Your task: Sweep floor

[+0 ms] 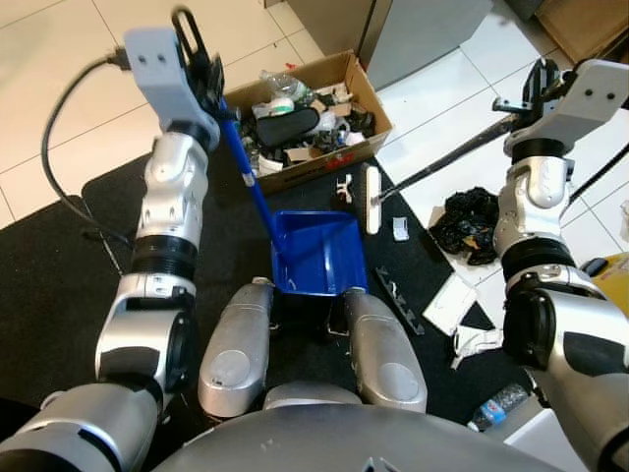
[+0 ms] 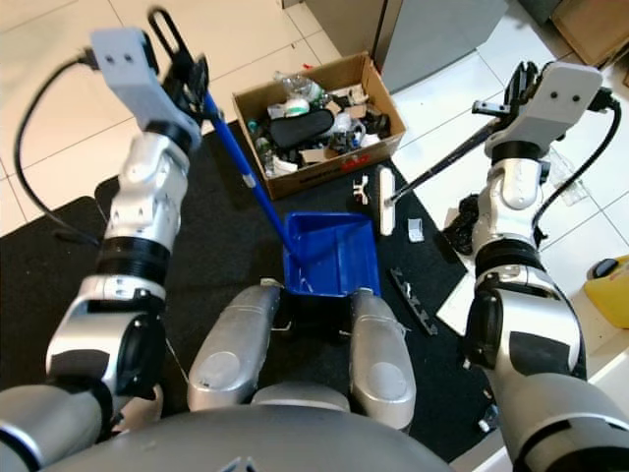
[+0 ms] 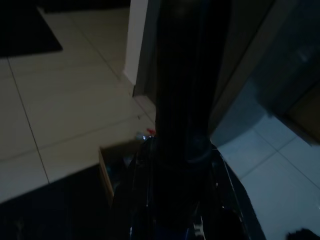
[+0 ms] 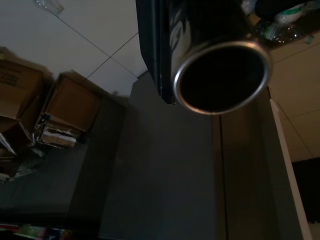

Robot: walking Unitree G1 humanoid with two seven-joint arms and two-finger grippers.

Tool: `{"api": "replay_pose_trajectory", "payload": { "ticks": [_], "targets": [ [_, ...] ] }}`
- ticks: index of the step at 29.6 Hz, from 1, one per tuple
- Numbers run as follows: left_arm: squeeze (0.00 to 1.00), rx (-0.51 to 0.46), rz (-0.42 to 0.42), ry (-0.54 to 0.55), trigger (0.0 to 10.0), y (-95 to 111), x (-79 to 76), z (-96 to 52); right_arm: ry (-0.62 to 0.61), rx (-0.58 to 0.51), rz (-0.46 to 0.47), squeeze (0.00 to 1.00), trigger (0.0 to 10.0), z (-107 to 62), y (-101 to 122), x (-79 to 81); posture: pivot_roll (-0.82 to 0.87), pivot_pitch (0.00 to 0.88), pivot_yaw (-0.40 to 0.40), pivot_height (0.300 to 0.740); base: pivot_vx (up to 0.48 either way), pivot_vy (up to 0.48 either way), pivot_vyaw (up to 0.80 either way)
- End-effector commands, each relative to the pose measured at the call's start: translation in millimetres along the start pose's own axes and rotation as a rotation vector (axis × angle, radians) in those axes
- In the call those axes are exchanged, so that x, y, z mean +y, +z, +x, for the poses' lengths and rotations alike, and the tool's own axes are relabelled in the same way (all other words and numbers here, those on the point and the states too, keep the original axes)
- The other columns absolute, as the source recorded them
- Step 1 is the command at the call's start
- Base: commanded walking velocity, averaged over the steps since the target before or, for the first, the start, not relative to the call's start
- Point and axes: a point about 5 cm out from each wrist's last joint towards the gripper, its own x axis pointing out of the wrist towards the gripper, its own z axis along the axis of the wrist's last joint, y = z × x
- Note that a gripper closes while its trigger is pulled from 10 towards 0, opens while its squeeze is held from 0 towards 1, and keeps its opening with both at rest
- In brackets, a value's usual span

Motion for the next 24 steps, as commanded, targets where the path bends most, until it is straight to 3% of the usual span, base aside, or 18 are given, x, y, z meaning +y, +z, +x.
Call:
{"api": "replay_pose_trajectory", "payload": {
  "ticks": [1, 9, 12, 16, 24],
  "targets": [
    [0.0, 0.045, -0.025, -0.066, 10.0, -0.6, -9.1, -2.9, 0.005, 0.004, -0.002, 0.0, 10.0, -1.4, -1.5, 0.3, 0.2, 0.092, -0.036, 0.74, 0.0, 0.0, 0.0],
    [0.0, 0.097, -0.046, -0.116, 10.0, 3.1, -10.1, -9.5, 0.011, 0.008, 0.001, 0.0, 10.0, -1.3, -2.1, 2.3, 0.2, 0.09, -0.036, 0.74, 0.0, 0.0, 0.0],
    [0.0, 0.154, -0.089, -0.177, 10.0, 8.0, -12.3, -12.3, 0.014, 0.01, 0.003, 0.0, 10.0, -1.3, -2.5, 3.3, 0.21, 0.091, -0.036, 0.74, 0.0, 0.0, 0.0],
    [0.0, 0.271, -0.056, -0.283, 10.0, 13.5, -16.0, -24.6, 0.015, 0.011, 0.002, 0.0, 10.0, -1.8, -2.8, 3.3, 0.21, 0.098, -0.029, 0.74, 0.0, 0.0, 0.0],
    [0.0, 0.395, -0.013, -0.308, 10.0, 18.7, -10.7, -40.6, -0.003, 0.016, -0.004, 0.0, 10.0, -3.6, -4.1, -3.1, 0.21, 0.105, -0.024, 0.74, 0.0, 0.0, 0.0]
  ]
}}
